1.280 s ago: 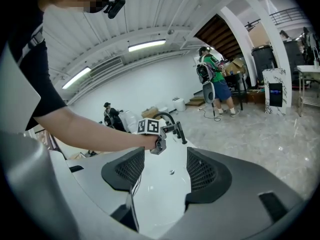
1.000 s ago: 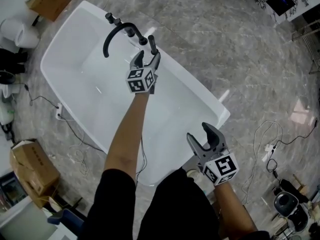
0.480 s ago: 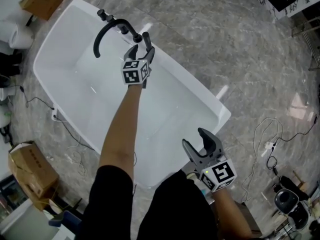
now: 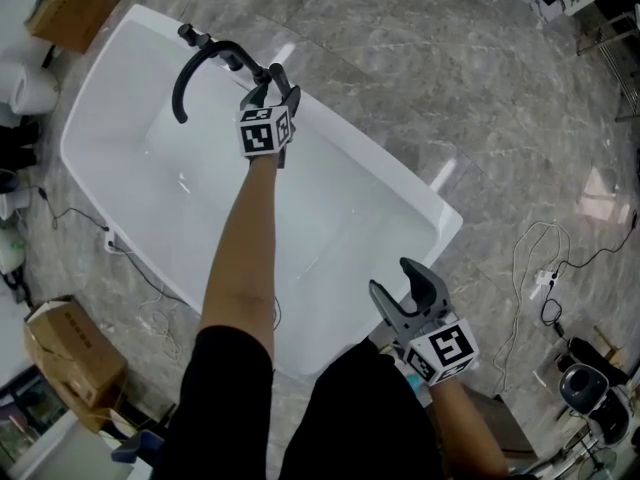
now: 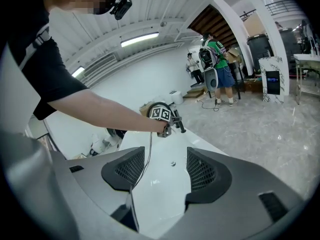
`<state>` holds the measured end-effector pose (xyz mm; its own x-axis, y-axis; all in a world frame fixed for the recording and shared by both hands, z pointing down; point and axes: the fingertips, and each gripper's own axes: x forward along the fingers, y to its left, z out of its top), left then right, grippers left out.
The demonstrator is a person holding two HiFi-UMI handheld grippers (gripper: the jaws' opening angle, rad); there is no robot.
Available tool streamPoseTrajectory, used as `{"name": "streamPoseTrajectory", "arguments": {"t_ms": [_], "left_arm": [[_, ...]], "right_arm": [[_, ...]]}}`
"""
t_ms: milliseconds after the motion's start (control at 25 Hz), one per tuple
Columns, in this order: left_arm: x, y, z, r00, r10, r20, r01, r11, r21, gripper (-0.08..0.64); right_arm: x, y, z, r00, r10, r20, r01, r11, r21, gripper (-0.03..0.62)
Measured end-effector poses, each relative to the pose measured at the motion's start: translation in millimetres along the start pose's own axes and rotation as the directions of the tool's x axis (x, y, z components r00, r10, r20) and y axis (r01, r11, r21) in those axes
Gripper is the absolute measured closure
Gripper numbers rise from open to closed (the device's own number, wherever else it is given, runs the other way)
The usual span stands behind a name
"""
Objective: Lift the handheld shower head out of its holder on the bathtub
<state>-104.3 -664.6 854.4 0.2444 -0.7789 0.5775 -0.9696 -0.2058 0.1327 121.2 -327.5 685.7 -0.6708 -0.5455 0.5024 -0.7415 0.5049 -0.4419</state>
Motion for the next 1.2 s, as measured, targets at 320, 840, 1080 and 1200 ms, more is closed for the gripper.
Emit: {"name": "streamPoseTrajectory", "arguments": {"t_ms": [320,840,1080,1200], "left_arm": [[13.6,-0.5,-7.5,0.999,-0.017,-0.036,0.019,0.998,0.053,0.284],[26.2,6.4,-3.1,0.998,0.036,-0.050,-0.033,0.999,0.043,0.433],[15.7,6.4,2.6,0.995,0.057,-0.078,-0.042,0.982,0.185,0.434],[8.6,5.5,15.8,0.997,0.044,-0.060,-0.033,0.984,0.174,0.434]], "right_arm": [[-4.4,-13.2,-11.9,1.000,-0.023,-0.006,0.023,1.000,0.017,0.360],[-9.0,-25.0,-21.7,0.998,-0.050,-0.026,0.051,0.998,0.037,0.360],[-10.8,-21.5,-11.1,0.998,-0.064,-0.015,0.064,0.998,0.003,0.360],[-16.1,-21.8,-4.3,0.997,-0.076,0.001,0.076,0.997,0.008,0.360]]}}
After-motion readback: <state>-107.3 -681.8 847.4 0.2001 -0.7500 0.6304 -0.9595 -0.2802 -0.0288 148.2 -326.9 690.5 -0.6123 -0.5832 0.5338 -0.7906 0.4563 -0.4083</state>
